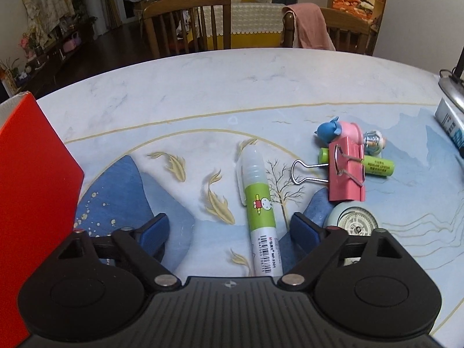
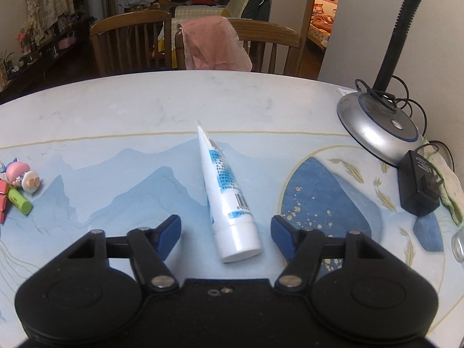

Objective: Organize rigid objects
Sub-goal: 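Grasp the green glue stick with the left tool while the right tool grasps the white tube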

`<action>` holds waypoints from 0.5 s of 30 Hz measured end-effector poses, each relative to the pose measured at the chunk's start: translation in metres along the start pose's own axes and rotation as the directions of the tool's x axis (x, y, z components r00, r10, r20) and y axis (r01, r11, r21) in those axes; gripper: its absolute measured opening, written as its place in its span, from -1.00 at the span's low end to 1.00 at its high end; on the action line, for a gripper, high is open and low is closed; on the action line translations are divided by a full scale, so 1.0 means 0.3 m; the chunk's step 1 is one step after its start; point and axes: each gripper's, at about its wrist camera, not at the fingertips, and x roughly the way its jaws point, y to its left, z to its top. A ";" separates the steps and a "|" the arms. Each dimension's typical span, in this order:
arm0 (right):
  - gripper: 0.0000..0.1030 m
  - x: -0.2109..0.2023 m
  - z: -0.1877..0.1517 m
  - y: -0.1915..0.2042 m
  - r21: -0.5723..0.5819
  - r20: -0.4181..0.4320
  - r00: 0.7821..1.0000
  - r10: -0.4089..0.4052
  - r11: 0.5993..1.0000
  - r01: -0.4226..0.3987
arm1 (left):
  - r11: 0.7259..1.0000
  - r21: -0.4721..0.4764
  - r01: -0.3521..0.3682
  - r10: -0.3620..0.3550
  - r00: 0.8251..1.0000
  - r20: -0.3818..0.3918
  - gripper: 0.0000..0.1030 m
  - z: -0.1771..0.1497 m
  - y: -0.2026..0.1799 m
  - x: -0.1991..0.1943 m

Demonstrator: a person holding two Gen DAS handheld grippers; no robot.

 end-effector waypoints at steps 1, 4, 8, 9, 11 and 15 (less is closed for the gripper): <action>0.21 0.005 0.001 0.000 -0.001 -0.001 1.000 -0.001 1.000 0.001 | 1.000 -0.006 0.006 -0.006 1.000 0.005 0.56 0.000 -0.001 -0.003; 0.09 0.019 0.005 0.000 -0.001 -0.004 1.000 -0.010 1.000 0.010 | 1.000 -0.012 0.011 -0.010 1.000 0.005 0.33 0.005 -0.011 -0.011; -0.21 0.032 0.008 -0.005 0.011 -0.007 1.000 -0.015 1.000 0.015 | 1.000 -0.001 0.022 -0.022 1.000 0.005 -0.17 0.013 -0.029 -0.021; -0.26 0.032 0.008 -0.006 0.013 -0.007 1.000 -0.015 1.000 0.015 | 1.000 0.002 0.025 -0.025 1.000 0.005 -0.25 0.014 -0.033 -0.024; -0.32 0.031 0.009 -0.005 0.012 -0.006 1.000 -0.017 1.000 0.017 | 0.999 0.009 0.031 -0.031 1.000 0.003 -0.41 0.014 -0.041 -0.028; -0.34 0.023 0.004 -0.008 0.033 -0.010 1.000 0.004 0.999 -0.004 | 0.999 0.034 0.036 -0.036 0.999 0.004 -0.63 0.008 -0.055 -0.038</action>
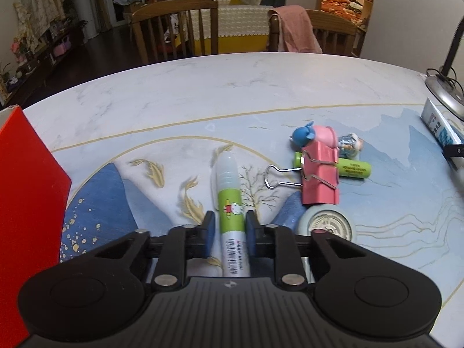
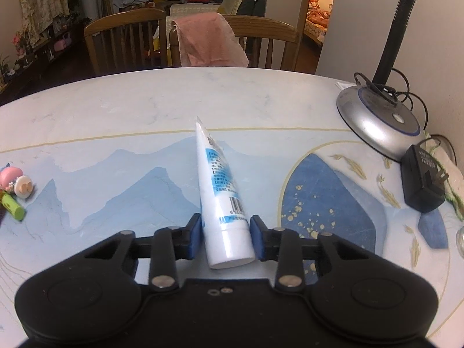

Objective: Organize rigid objects
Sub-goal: 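Grasp the green glue stick with the left tool while the right tool grasps the white tube, then carry the glue stick and white tube into the red box and open both tools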

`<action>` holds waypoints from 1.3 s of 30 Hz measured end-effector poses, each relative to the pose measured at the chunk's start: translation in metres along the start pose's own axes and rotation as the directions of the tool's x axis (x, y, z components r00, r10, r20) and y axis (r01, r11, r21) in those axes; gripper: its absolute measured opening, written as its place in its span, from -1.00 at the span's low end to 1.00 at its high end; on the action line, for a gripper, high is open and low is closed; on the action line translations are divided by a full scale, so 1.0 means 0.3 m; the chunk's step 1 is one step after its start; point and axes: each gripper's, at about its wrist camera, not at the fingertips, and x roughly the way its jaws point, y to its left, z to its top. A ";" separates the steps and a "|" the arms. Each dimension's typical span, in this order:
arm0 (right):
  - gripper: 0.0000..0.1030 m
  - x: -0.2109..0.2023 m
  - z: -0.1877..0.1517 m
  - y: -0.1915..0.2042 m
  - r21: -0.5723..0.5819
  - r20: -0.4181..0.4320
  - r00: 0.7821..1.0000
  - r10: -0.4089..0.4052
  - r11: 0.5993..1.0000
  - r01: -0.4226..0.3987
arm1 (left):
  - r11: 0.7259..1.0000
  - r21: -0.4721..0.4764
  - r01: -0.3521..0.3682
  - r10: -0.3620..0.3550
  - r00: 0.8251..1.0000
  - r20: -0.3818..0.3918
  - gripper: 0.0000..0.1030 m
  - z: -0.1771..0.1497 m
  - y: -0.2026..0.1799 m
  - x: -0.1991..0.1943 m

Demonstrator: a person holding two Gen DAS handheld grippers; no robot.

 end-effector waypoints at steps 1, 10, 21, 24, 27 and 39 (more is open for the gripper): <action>-0.34 -0.004 -0.003 0.001 0.006 -0.001 1.000 0.002 1.000 -0.002 | 1.000 0.006 -0.001 0.001 1.000 -0.001 -0.64 -0.001 -0.004 -0.002; -0.35 -0.096 -0.072 0.068 0.077 -0.034 0.995 0.091 0.993 -0.088 | 0.999 -0.018 0.032 -0.032 0.999 -0.004 -0.66 -0.023 0.005 -0.037; -0.36 -0.306 -0.158 0.247 0.104 -0.041 0.969 0.242 0.966 -0.237 | 0.994 -0.082 0.071 -0.071 0.998 0.003 -0.66 -0.072 0.064 -0.153; -0.36 -0.366 -0.168 0.294 0.098 -0.037 0.964 0.262 0.961 -0.257 | 0.990 -0.103 0.093 -0.093 0.996 0.012 -0.66 -0.085 0.082 -0.201; -0.35 -0.429 -0.175 0.340 0.086 -0.028 0.962 0.273 0.959 -0.269 | 0.988 -0.107 0.109 -0.107 0.994 0.026 -0.66 -0.096 0.099 -0.256; -0.35 -0.615 -0.177 0.566 0.022 0.008 0.949 0.315 0.949 -0.315 | 0.981 -0.112 0.160 -0.151 0.985 0.081 -0.66 -0.112 0.227 -0.479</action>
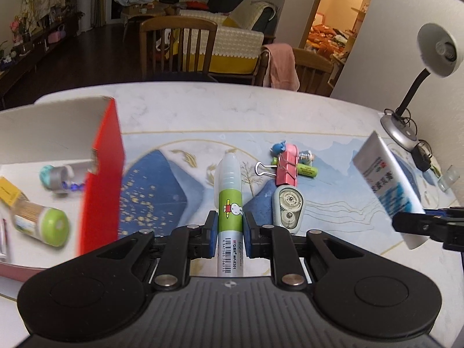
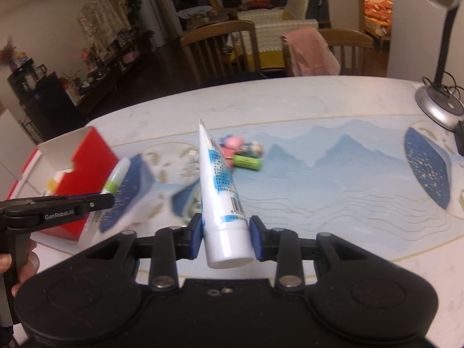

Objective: Organize rigid objects
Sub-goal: 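Carry the glue stick and white tube into the red box and open both tools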

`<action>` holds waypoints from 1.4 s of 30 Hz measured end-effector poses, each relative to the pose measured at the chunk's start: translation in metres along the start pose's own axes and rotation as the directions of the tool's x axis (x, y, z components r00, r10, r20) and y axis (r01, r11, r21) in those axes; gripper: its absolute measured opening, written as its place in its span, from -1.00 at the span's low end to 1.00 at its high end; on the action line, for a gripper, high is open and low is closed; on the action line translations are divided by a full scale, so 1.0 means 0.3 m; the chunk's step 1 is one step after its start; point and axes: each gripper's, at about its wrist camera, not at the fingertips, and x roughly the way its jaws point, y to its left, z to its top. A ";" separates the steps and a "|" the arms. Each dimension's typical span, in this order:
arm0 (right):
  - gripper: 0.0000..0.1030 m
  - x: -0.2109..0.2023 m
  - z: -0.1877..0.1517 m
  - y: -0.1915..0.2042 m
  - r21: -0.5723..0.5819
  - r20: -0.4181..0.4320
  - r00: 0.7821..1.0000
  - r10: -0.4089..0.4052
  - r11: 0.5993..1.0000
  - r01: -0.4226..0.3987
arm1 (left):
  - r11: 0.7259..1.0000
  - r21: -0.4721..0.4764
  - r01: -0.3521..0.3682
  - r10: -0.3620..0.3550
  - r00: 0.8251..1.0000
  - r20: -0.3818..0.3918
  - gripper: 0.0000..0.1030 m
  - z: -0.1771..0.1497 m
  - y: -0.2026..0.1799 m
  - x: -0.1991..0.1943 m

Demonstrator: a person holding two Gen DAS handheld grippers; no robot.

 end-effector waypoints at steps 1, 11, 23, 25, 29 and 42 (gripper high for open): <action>-0.35 -0.005 -0.001 0.026 -0.007 0.004 1.000 0.005 1.000 -0.005 | 1.000 0.002 0.001 -0.001 1.000 0.005 -0.66 0.003 0.016 -0.022; -0.35 -0.009 0.031 0.311 -0.075 0.028 0.998 0.061 0.995 -0.059 | 1.000 0.012 -0.016 0.015 0.999 0.049 -0.66 0.049 0.217 -0.191; -0.35 0.072 0.067 0.643 -0.154 0.028 0.993 0.112 0.982 -0.106 | 0.998 -0.020 -0.063 0.064 0.996 0.068 -0.66 0.086 0.511 -0.275; -0.35 0.094 0.073 0.695 -0.167 0.026 0.993 0.116 0.980 -0.110 | 0.997 -0.028 -0.072 0.074 0.995 0.067 -0.66 0.090 0.558 -0.276; -0.35 0.142 0.085 0.783 -0.186 0.018 0.992 0.122 0.976 -0.117 | 0.995 -0.035 -0.096 0.099 0.993 0.066 -0.66 0.106 0.647 -0.272; -0.35 0.373 0.115 0.981 -0.240 -0.052 0.996 0.066 0.968 -0.076 | 0.982 -0.047 -0.184 0.184 0.983 0.015 -0.66 0.153 0.898 -0.150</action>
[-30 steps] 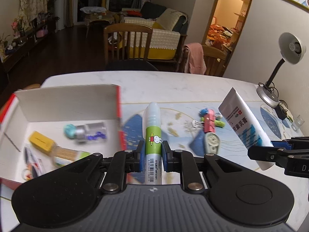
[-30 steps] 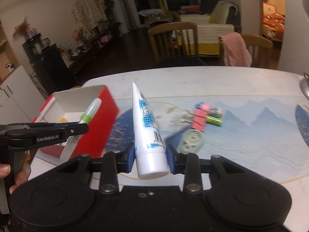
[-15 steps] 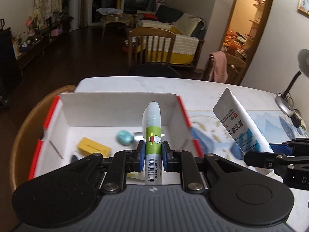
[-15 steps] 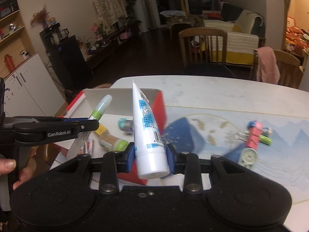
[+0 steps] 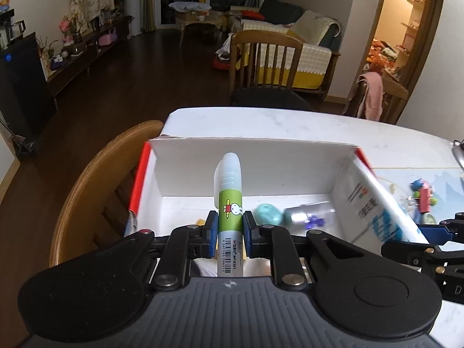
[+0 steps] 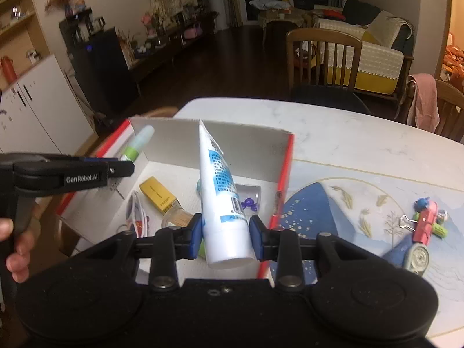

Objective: Organize rigid objects
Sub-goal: 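Carry the glue stick and white tube into the red box and open both tools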

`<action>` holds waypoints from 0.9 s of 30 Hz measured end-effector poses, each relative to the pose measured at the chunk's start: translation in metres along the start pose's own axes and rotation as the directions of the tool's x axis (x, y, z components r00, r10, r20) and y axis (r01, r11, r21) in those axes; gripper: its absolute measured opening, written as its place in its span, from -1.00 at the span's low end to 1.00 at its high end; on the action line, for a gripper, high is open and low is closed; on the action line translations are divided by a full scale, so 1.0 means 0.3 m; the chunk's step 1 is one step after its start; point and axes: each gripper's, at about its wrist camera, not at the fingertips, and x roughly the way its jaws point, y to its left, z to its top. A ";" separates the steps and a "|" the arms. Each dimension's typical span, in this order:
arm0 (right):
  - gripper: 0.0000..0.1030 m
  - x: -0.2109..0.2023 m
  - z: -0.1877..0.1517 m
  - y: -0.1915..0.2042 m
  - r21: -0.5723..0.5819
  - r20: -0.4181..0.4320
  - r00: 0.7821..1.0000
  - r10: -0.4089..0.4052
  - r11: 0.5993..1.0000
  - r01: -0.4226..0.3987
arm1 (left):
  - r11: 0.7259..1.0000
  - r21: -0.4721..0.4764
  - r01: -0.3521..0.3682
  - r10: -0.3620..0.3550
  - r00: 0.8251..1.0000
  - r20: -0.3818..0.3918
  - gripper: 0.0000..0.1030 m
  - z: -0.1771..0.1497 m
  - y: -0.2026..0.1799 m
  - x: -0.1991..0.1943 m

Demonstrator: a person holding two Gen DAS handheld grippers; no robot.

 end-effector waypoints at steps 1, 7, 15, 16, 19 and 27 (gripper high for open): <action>-0.36 0.017 0.002 0.013 -0.012 -0.007 1.000 -0.003 1.000 0.003 | 1.000 0.007 -0.007 0.007 1.000 -0.005 -0.66 0.001 0.006 0.014; -0.39 0.120 0.004 0.094 -0.085 -0.049 0.998 -0.029 0.996 0.025 | 0.999 0.042 -0.028 0.031 0.998 -0.052 -0.66 -0.006 0.029 0.103; -0.38 0.215 -0.016 0.126 -0.130 -0.107 0.993 -0.053 0.991 0.039 | 0.998 0.067 -0.006 0.013 0.994 -0.105 -0.66 -0.016 0.048 0.174; -0.39 0.225 -0.017 0.126 -0.130 -0.115 0.992 -0.053 0.991 0.038 | 0.998 0.068 -0.004 0.012 0.994 -0.113 -0.66 -0.018 0.049 0.181; -0.38 0.246 -0.024 0.124 -0.129 -0.132 0.990 -0.057 0.991 0.040 | 0.998 0.066 -0.002 0.011 0.990 -0.141 -0.66 -0.024 0.056 0.202; -0.34 0.259 -0.030 0.122 -0.127 -0.144 0.988 -0.050 0.991 0.031 | 0.997 0.081 -0.004 0.020 0.979 -0.203 -0.66 -0.038 0.055 0.228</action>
